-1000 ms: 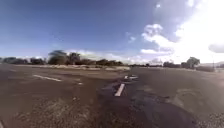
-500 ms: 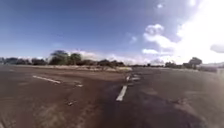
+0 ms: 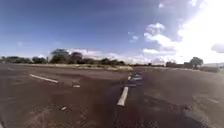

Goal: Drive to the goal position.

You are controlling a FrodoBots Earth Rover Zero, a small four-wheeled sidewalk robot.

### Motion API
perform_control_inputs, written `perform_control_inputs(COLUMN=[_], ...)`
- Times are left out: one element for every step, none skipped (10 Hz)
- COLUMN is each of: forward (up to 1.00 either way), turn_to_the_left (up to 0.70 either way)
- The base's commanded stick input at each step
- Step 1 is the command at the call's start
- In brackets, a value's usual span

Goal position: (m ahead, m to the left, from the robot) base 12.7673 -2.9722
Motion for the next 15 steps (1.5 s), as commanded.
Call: perform_control_inputs(forward=[0.5,0.5,0.5,0.5,0.5,0.5,0.5,0.5,0.5,0.5,0.5,0.5,0.5,0.5,0.5], turn_to_the_left=[0.0,0.0,0.0,0.0,0.0,0.0,-0.5,-0.5,-0.5,-0.5,-0.5,-0.5,-0.5,-0.5,0.0])
